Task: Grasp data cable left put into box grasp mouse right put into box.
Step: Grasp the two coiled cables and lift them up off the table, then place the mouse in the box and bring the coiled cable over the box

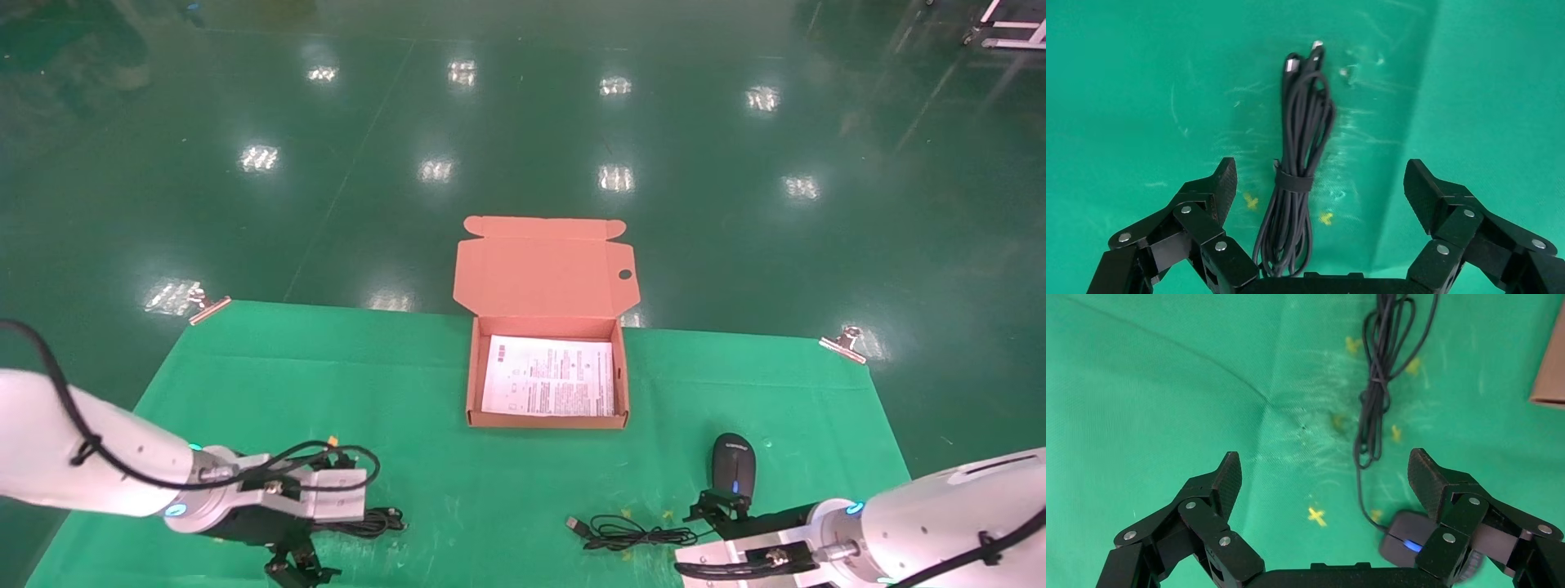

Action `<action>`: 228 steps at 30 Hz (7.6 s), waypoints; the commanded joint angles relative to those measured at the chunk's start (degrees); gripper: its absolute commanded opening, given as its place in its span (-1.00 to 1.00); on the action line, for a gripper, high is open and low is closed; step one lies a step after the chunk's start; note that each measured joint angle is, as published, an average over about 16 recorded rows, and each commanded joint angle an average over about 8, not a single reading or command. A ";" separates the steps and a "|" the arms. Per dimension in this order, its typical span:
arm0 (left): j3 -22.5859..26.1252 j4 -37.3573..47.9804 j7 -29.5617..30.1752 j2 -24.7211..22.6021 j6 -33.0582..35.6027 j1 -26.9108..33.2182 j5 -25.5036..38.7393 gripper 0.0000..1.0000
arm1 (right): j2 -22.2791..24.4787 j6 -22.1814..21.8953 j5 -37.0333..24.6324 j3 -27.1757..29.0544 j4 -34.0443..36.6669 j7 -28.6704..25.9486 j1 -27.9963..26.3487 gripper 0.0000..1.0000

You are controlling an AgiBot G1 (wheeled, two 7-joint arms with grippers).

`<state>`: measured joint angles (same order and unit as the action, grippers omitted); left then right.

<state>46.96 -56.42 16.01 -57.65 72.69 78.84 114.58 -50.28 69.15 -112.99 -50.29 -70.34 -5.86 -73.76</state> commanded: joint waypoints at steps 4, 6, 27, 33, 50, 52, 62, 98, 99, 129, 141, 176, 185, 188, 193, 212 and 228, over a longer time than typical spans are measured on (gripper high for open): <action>-0.44 9.69 -2.51 -2.93 -1.65 1.38 -1.13 1.00 | -2.17 -2.25 -0.03 0.07 5.33 0.25 0.48 1.00; -0.63 13.03 -3.79 -3.83 -2.29 1.98 -1.53 1.00 | -3.17 -3.24 -0.24 -0.01 7.33 1.33 0.32 1.00; -1.76 25.69 -8.59 -6.70 -5.25 4.00 -3.37 -1.00 | -7.22 -8.32 0.85 0.81 16.83 4.26 0.19 -1.00; -1.66 25.01 -8.42 -6.55 -5.02 3.91 -3.23 -1.00 | -7.06 -7.97 0.73 0.71 16.28 4.25 0.18 -1.00; -1.55 24.19 -8.26 -6.40 -4.73 3.81 -3.09 -1.00 | -6.89 -7.58 0.61 0.59 15.61 4.21 0.18 -1.00; -1.54 24.15 -8.25 -6.40 -4.72 3.80 -3.08 -1.00 | -6.88 -7.56 0.60 0.58 15.58 4.21 0.18 -1.00; -1.52 24.05 -8.25 -6.37 -4.67 3.78 -3.08 -1.00 | -6.85 -7.52 0.56 0.55 15.51 4.22 0.18 -1.00; -6.02 -3.99 1.65 -2.19 -16.91 14.82 6.40 -1.00 | -8.05 -17.04 1.69 11.88 5.67 -4.38 -21.30 -1.00; -6.04 -4.33 2.25 -2.51 -17.42 15.04 7.11 -1.00 | -9.17 -17.49 1.92 11.85 6.90 -3.51 -22.05 -1.00; -4.07 -11.56 8.01 -0.81 -16.41 11.52 15.70 -1.00 | -18.58 -19.78 5.73 10.57 19.97 5.24 -22.81 -1.00; -3.41 -13.17 11.59 1.72 -12.54 9.92 18.64 -1.00 | -22.99 -20.50 6.48 9.31 24.83 5.93 -19.45 -1.00; -2.49 -14.50 11.69 0.11 -12.62 8.47 18.81 -1.00 | -25.92 -21.00 14.60 8.47 48.17 8.20 -16.08 1.00; -0.45 -13.44 9.82 -5.17 -17.52 5.71 20.44 -1.00 | -21.80 -20.86 15.19 9.10 44.60 7.45 -16.25 1.00; 0.42 -12.07 8.79 -7.80 -20.47 4.54 21.40 -1.00 | -19.05 -20.52 15.11 9.37 42.07 6.61 -16.13 1.00; 2.01 -8.00 6.61 -13.06 -25.86 2.91 22.73 -1.00 | -13.90 -19.63 14.26 9.49 36.26 3.69 -15.50 1.00; 17.93 4.72 3.93 -20.98 -41.72 4.64 14.77 -1.00 | 0.46 -18.10 7.83 8.88 10.95 -14.51 -9.16 1.00; 24.07 5.73 6.81 -21.18 -44.88 6.20 12.44 1.00 | 2.11 -17.68 5.68 8.40 7.28 -17.35 -8.08 1.00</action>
<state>71.02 -50.89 22.84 -78.64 27.85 84.97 126.99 -48.18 51.45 -107.28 -41.86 -63.05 -23.22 -81.87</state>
